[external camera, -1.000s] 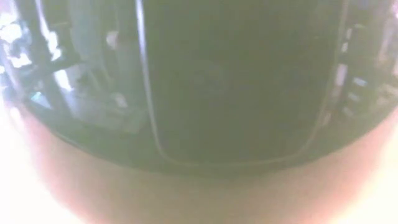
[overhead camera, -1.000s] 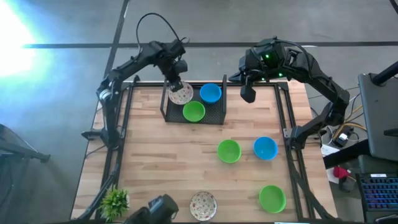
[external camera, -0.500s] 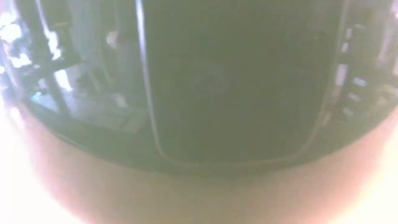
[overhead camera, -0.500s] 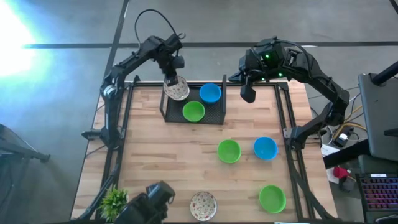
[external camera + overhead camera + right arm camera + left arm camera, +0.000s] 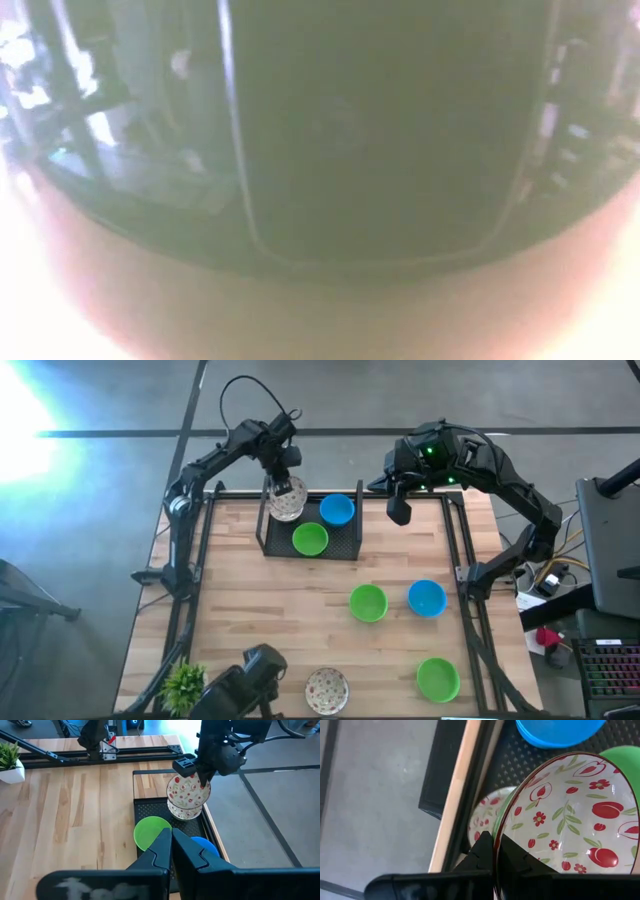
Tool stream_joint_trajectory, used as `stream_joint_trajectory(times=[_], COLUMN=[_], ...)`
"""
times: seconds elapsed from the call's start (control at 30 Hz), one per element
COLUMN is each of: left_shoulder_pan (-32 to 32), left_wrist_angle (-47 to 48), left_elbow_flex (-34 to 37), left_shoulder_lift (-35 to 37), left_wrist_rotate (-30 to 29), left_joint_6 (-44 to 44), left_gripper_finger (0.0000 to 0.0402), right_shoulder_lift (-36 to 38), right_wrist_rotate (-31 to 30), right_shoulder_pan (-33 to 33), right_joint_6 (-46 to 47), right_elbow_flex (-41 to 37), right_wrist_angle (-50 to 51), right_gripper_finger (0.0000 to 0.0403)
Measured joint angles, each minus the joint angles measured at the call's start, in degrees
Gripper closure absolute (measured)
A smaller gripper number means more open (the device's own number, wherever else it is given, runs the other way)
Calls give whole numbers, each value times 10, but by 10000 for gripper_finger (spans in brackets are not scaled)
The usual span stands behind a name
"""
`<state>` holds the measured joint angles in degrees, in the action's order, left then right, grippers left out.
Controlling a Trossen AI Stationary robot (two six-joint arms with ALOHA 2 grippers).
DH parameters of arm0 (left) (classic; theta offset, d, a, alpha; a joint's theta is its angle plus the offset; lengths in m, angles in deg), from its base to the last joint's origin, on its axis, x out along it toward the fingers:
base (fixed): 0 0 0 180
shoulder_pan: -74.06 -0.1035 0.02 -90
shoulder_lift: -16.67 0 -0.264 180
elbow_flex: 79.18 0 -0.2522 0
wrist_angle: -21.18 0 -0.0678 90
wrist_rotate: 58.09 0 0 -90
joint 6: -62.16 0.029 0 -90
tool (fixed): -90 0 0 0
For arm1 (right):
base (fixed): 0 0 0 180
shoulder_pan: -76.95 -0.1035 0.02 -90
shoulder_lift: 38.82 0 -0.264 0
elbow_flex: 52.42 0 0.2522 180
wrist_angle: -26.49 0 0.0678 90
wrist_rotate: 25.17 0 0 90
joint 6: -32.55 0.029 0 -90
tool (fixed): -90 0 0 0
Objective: Pick & Place Mini bowls
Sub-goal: Stack the top white bowl on top of the white bowl on the shelf
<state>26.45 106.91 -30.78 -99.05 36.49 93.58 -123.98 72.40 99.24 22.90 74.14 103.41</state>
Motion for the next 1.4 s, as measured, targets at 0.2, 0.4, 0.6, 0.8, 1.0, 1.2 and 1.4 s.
stream_joint_trajectory(times=[0.2, 0.4, 0.6, 0.8, 1.0, 1.2, 1.4], left_shoulder_pan=[0, 0, 0, 0, 0, 0, 0], left_wrist_angle=[-47, -47, -77, -102, -109, -110, -111], left_elbow_flex=[13, 61, 112, 137, 141, 141, 141], left_shoulder_lift=[0, 0, 0, 0, 0, 0, 0], left_wrist_rotate=[0, 0, -3, -16, -17, -17, -23], left_joint_6=[-1, -2, -4, -4, -7, -13, -14], left_gripper_finger=[400, 400, 400, 400, 399, 364, 352], right_shoulder_lift=[0, 0, 0, 0, 0, 0, 0], right_wrist_rotate=[0, 0, 0, 0, 0, 0, 0], right_shoulder_pan=[0, 0, 0, 0, 0, 0, 0], right_joint_6=[0, 0, 0, -7, -11, -10, -9], right_elbow_flex=[0, 0, 0, 0, 0, 0, 0], right_wrist_angle=[0, 0, 0, 0, 0, 0, 0], right_gripper_finger=[394, 394, 394, 394, 394, 394, 394])
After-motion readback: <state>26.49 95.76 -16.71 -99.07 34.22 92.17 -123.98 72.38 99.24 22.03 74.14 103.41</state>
